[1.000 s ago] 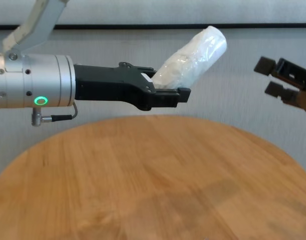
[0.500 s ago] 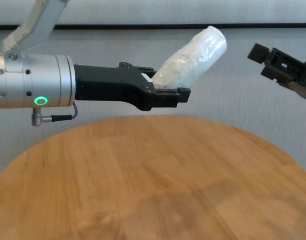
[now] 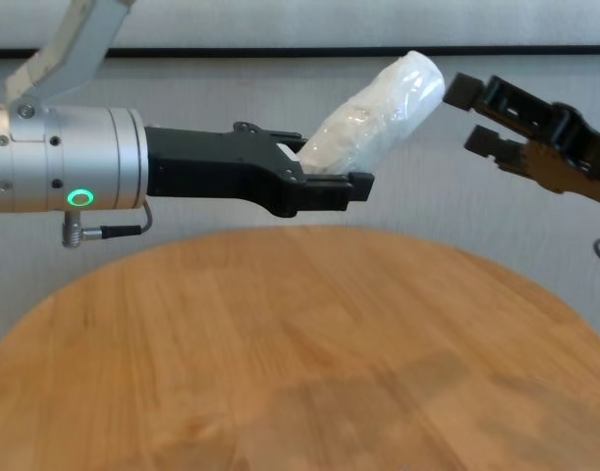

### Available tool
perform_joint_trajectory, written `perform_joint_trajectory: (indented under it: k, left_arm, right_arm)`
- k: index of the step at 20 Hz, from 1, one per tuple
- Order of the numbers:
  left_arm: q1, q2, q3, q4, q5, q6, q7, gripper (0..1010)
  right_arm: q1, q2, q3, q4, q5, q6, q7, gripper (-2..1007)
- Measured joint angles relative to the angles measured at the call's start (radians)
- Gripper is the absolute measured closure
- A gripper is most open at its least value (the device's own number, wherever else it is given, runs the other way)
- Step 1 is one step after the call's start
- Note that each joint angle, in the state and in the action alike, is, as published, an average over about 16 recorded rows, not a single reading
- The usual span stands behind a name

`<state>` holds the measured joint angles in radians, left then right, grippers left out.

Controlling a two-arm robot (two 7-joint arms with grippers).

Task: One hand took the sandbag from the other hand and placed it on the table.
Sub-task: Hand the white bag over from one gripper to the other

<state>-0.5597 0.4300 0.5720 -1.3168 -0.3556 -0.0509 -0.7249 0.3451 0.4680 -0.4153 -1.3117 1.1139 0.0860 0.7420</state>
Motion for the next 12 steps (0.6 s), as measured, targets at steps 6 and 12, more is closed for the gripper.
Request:
perform_joint_trajectory:
  k: [6, 12]
  left_arm:
    - [0.0, 0.0, 0.0, 0.0, 0.0, 0.0, 0.0, 431]
    - [0.0, 0.0, 0.0, 0.0, 0.0, 0.0, 0.0, 431]
  right_arm:
    - [0.041, -0.021, -0.027, 0.029, 0.034, 0.048, -0.006, 3]
    - [0.081, -0.045, -0.054, 0.066, 0.052, 0.063, -0.004, 3]
